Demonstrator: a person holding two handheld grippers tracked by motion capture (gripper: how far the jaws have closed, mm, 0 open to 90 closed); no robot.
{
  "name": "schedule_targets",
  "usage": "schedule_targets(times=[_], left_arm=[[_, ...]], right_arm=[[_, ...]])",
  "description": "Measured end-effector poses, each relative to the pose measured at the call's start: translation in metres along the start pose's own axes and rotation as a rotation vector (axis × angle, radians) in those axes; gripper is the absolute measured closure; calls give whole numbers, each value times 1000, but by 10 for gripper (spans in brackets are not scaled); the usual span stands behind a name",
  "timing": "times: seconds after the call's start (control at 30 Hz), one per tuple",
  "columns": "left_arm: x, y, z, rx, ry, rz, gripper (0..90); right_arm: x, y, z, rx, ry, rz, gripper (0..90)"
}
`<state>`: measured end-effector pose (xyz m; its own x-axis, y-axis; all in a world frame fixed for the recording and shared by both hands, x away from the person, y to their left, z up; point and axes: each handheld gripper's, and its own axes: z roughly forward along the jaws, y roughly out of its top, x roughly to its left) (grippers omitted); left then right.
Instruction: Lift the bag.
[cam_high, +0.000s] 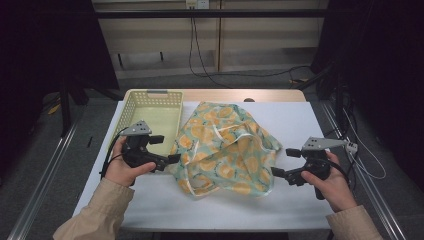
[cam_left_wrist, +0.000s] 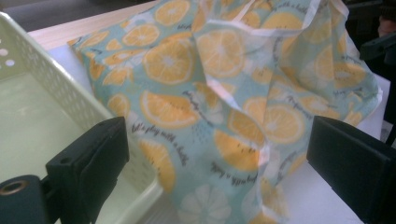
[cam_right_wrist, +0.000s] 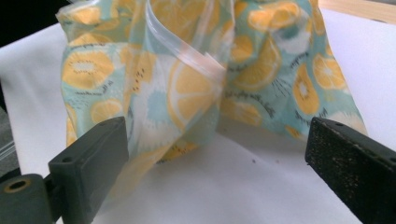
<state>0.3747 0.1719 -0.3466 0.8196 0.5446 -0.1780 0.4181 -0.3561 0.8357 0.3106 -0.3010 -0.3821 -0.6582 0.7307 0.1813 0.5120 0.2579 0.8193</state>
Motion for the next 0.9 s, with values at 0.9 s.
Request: schedule_targets(times=[0.9], left_arm=[[-1, -40, -10, 8, 5, -6, 69]], right_arm=[[-4, -42, 5, 24, -27, -13, 73]])
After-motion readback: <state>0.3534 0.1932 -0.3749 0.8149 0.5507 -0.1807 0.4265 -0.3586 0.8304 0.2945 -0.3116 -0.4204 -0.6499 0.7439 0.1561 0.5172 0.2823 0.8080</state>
